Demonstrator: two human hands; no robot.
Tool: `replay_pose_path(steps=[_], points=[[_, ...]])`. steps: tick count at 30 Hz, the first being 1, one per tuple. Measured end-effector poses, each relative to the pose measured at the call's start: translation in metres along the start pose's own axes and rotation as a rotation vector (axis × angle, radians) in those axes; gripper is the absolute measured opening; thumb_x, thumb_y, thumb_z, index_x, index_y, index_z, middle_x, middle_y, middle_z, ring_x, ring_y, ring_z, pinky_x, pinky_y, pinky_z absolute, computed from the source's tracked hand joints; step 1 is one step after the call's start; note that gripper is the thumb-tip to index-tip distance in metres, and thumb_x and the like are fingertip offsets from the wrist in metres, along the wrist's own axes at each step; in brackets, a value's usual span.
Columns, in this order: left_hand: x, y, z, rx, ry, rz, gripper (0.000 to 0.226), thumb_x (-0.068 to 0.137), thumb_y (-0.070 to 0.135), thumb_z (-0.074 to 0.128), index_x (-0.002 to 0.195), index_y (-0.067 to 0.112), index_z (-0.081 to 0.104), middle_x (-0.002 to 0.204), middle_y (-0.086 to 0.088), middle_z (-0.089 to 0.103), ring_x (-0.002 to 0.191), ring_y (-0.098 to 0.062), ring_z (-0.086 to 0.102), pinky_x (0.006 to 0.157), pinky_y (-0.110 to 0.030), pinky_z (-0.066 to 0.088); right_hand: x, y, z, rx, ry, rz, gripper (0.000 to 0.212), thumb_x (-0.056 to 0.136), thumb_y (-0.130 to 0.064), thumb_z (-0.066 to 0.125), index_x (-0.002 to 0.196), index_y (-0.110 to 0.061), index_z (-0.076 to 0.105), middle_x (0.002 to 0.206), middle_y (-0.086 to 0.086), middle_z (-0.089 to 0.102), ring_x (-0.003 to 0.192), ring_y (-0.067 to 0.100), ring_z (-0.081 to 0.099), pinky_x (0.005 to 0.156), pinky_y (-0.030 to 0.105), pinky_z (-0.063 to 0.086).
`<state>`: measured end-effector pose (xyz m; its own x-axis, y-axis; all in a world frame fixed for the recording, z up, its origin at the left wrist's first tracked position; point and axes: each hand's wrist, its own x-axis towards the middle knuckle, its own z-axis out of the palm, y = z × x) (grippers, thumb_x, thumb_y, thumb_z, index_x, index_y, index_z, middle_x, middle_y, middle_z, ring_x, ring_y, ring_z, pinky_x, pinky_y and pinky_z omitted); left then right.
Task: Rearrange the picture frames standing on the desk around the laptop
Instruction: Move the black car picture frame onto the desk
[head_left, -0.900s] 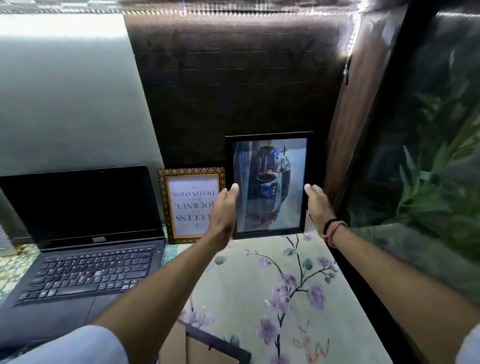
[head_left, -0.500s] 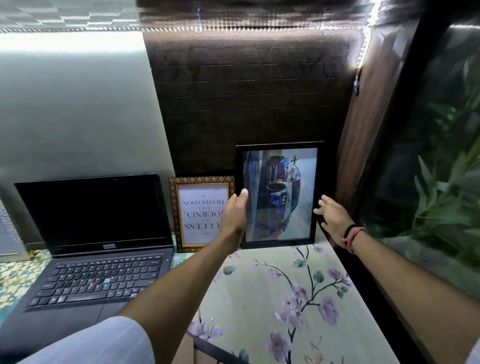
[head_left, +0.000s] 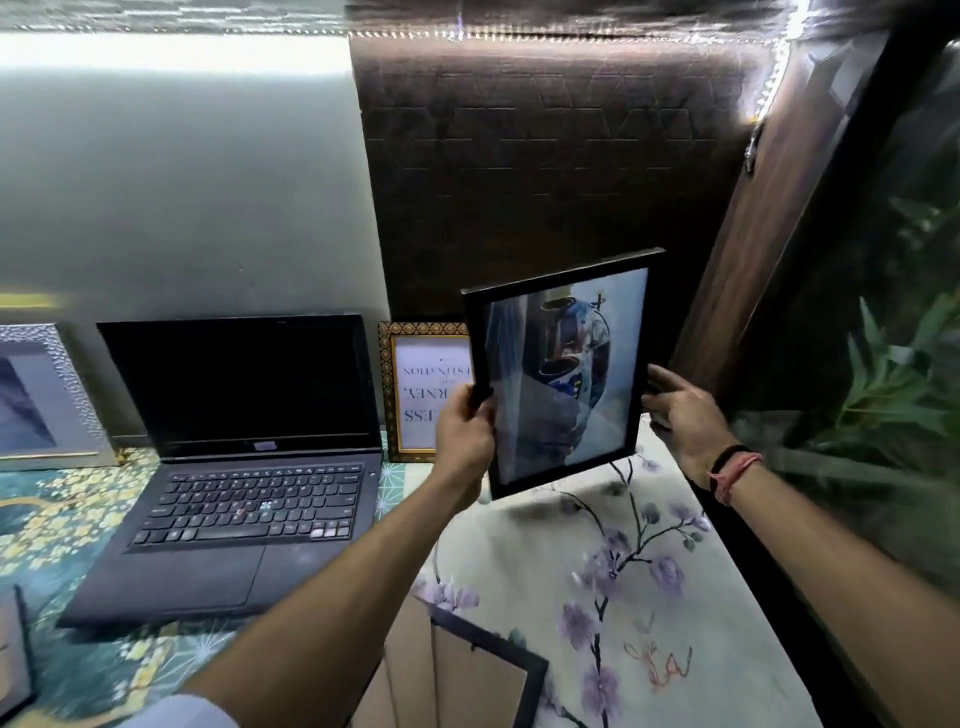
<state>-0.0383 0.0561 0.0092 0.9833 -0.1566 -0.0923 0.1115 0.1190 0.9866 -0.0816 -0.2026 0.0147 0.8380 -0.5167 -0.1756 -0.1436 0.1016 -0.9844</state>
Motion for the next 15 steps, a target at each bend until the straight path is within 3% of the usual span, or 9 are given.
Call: replay_pose_path(steps=[2,5,7,10,13,15], points=[[-0.014,0.006,-0.027,-0.050,0.058,0.004,0.019,0.106,0.006,0.047,0.104,0.014,0.064,0.103,-0.005,0.073,0.091,-0.021,0.066,0.083,-0.040,0.056,-0.026,-0.013,0.022,-0.024,-0.055,-0.039,0.051,0.091,0.005,0.050,0.132,-0.023,0.060,0.113,-0.007,0.068,0.093,0.008,0.061,0.073,0.019,0.045],[-0.031,0.006,-0.081,-0.118,0.159,-0.065,0.014,0.105,0.007,0.051,0.107,0.012,0.064,0.105,-0.007,0.071,0.095,-0.022,0.062,0.091,-0.042,0.054,-0.061,-0.019,0.066,-0.096,-0.037,-0.136,0.046,0.095,-0.002,0.058,0.139,-0.011,0.058,0.132,0.000,0.063,0.117,0.013,0.059,0.091,0.021,0.046],[-0.048,0.007,-0.121,-0.221,0.231,-0.144,0.012,0.106,0.008,0.050,0.111,0.007,0.061,0.103,-0.011,0.067,0.087,-0.024,0.061,0.078,-0.037,0.055,-0.090,-0.012,0.101,-0.223,0.018,-0.202,0.046,0.093,-0.012,0.063,0.138,-0.007,0.058,0.129,0.003,0.063,0.116,0.013,0.057,0.096,0.025,0.044],[-0.080,0.012,-0.180,-0.400,0.339,-0.226,0.019,0.107,0.004,0.046,0.092,0.011,0.055,0.086,-0.009,0.061,0.070,-0.021,0.055,0.064,-0.032,0.049,-0.126,0.021,0.154,-0.373,0.090,-0.218,0.065,0.077,-0.035,0.062,0.136,-0.007,0.054,0.130,0.014,0.063,0.117,0.025,0.060,0.103,0.040,0.049],[-0.108,0.015,-0.238,-0.566,0.416,-0.294,0.019,0.107,0.006,0.046,0.091,0.013,0.053,0.088,-0.011,0.062,0.074,-0.024,0.059,0.067,-0.037,0.048,-0.153,0.067,0.215,-0.259,0.041,-0.090,0.063,0.070,-0.025,0.063,0.130,-0.009,0.053,0.124,0.016,0.067,0.110,0.031,0.066,0.098,0.052,0.054],[-0.124,0.014,-0.276,-0.663,0.463,-0.339,0.018,0.107,0.005,0.046,0.093,0.013,0.053,0.088,-0.011,0.062,0.075,-0.025,0.059,0.068,-0.040,0.049,-0.206,0.062,0.266,-0.132,-0.011,-0.023,0.049,0.078,-0.009,0.063,0.126,-0.006,0.057,0.117,0.016,0.071,0.099,0.028,0.069,0.088,0.045,0.059]])
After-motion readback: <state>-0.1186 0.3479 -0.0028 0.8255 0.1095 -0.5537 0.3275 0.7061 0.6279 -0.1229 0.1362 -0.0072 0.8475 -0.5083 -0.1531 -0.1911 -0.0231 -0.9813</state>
